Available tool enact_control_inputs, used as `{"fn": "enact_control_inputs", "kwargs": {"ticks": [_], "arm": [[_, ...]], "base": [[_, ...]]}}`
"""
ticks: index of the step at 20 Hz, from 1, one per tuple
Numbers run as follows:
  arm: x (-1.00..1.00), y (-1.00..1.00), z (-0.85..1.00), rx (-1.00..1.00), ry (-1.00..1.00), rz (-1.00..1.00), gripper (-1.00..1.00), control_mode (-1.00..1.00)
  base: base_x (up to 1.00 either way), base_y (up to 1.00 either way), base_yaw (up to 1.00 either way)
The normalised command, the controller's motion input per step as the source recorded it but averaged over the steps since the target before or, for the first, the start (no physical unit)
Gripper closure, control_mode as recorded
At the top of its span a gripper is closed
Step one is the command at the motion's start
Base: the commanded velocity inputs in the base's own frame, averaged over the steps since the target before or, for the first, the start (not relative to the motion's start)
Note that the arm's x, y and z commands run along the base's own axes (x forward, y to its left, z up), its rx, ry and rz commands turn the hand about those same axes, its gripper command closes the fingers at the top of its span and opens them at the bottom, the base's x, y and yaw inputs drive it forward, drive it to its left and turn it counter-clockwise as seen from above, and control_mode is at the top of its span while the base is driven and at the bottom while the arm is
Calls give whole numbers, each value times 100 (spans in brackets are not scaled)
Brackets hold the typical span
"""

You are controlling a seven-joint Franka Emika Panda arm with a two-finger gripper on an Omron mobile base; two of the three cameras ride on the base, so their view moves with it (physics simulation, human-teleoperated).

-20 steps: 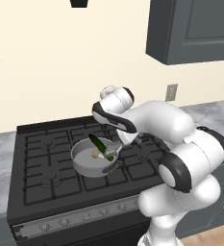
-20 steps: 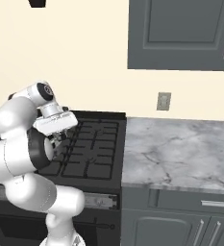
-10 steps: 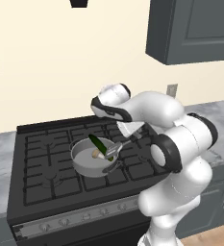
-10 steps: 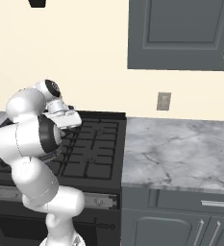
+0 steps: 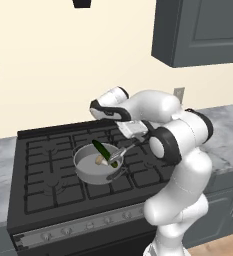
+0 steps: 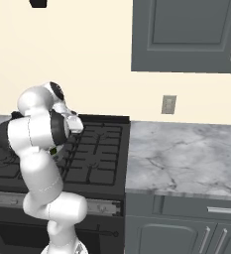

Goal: Put the mushroom and cucumber in the pot. Retrieve the spatula and lightly stir the vegetables in the pot.

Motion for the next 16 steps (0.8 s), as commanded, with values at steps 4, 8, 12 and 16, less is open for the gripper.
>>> {"fn": "enact_control_inputs", "kwargs": {"ticks": [4,8,12,16], "arm": [[-2,38,-5,-6,4,0,100,-100],[-22,49,1,-3,1,6,100,-100],[-57,60,27,0,0,20,100,-100],[-8,13,54,0,-2,21,100,-100]], "base": [[0,0,0],[0,0,0],[0,0,0],[0,0,0]]}}
